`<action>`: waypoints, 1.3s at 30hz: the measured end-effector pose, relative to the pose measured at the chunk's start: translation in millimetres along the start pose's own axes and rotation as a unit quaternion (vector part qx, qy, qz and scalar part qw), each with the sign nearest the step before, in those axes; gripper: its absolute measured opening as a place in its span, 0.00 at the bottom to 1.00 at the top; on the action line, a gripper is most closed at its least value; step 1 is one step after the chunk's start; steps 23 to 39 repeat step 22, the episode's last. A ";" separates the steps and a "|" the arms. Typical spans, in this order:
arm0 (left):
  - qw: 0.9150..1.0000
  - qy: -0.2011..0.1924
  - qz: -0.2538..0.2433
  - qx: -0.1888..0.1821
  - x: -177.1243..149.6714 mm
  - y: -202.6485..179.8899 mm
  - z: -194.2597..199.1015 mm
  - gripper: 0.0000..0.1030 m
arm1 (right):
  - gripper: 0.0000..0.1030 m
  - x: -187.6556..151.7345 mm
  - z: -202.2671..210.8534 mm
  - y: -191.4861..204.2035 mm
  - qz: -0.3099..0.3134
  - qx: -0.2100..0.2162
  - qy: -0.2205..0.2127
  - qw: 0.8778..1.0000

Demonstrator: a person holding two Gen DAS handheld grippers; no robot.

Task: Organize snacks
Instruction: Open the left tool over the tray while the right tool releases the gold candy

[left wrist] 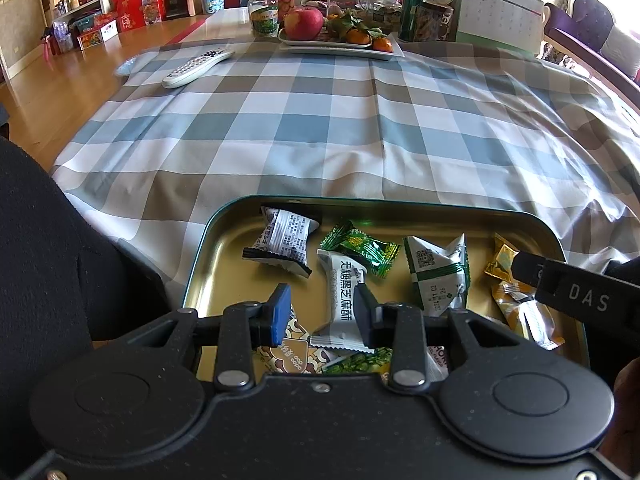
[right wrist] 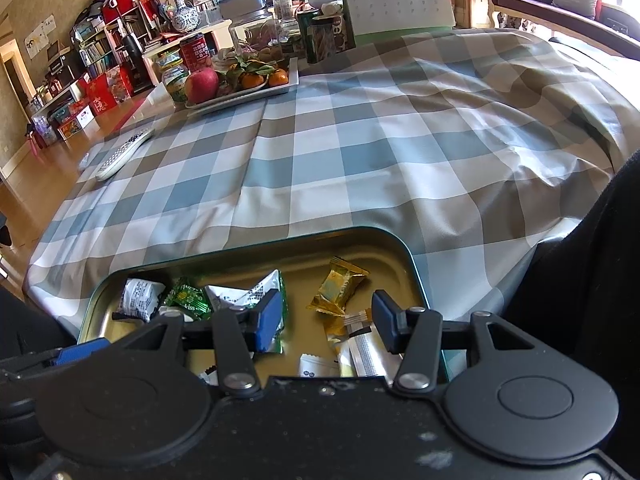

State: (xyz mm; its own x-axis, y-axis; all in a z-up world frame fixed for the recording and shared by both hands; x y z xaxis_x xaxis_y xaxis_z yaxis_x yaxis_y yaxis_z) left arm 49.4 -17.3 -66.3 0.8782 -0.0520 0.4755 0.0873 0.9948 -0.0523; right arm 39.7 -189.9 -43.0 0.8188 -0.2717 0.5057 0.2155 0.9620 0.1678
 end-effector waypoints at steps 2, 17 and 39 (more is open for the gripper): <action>1.000 0.000 0.000 0.000 0.1 -0.1 0.0 0.44 | 0.51 -0.1 0.0 0.1 0.000 0.000 0.000 1.000; 1.000 0.002 -0.007 -0.003 -0.5 -1.2 -0.1 0.44 | 0.51 -1.2 -0.1 -0.4 -0.003 0.001 0.001 1.000; 1.000 0.000 -0.009 -0.007 -0.2 -2.5 0.9 0.44 | 0.51 -1.3 0.0 -0.5 -0.003 0.001 0.001 1.000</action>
Point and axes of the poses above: each gripper's, at about its wrist camera, not at the fingertips, and z roughly against the way its jaws point, y to its left, x to its top, the point moved 7 cm from there along -z, roughly the way its jaws point, and after that the axes turned 8 degrees about y, right-handed, at the moved point
